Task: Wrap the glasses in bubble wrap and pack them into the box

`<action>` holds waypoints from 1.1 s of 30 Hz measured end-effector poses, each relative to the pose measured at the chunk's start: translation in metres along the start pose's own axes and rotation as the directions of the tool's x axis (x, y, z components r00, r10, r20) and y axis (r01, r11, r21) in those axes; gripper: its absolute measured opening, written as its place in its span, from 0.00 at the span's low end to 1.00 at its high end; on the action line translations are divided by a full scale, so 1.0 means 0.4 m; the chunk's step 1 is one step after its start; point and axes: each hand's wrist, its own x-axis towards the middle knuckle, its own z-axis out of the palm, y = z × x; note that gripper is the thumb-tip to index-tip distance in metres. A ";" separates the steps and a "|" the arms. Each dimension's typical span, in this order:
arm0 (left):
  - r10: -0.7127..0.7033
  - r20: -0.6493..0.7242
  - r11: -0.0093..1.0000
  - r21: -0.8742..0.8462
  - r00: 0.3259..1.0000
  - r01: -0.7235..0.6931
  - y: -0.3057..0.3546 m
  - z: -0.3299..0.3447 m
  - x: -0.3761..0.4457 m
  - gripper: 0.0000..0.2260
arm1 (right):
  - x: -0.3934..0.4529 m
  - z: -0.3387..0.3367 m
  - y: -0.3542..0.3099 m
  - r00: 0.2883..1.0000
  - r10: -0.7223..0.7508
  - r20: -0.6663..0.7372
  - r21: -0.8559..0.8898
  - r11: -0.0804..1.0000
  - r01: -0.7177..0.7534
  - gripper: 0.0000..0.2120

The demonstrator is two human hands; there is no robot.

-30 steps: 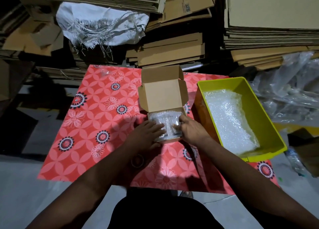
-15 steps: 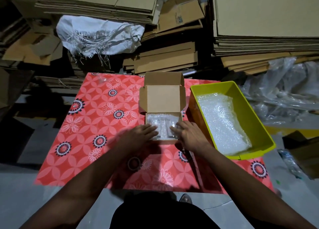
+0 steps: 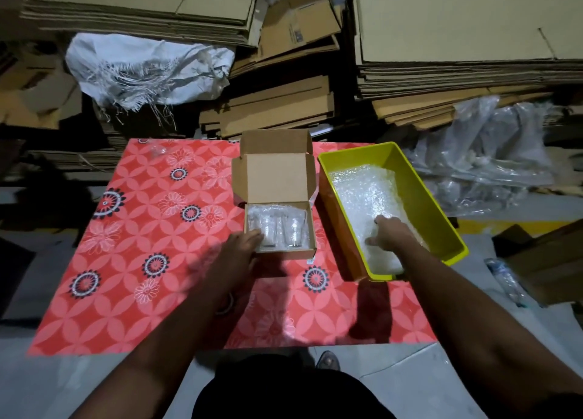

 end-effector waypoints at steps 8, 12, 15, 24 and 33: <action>-0.011 -0.077 0.990 0.143 0.997 0.022 0.002 -0.011 0.041 0.29 | -0.037 -0.085 0.014 0.939 0.175 -0.297 0.534 0.846 0.011 0.16; 0.080 -0.158 0.971 -0.212 0.984 -0.113 0.113 -0.045 0.107 0.27 | -0.114 -0.157 -0.014 0.904 0.029 -0.427 0.801 0.475 0.363 0.18; -0.096 0.168 0.751 -0.634 0.981 0.182 0.249 -0.102 0.143 0.17 | -0.171 -0.188 -0.052 0.860 -0.050 -0.507 0.840 0.196 0.506 0.14; -0.055 0.292 0.284 -0.912 0.955 0.295 0.403 -0.121 0.245 0.09 | -0.227 -0.143 -0.045 0.887 -0.060 -0.457 0.888 0.016 0.459 0.26; -0.087 0.261 0.324 -0.905 0.961 0.275 0.359 -0.141 0.209 0.09 | -0.246 -0.136 -0.108 0.978 -0.207 0.003 0.999 0.034 0.004 0.31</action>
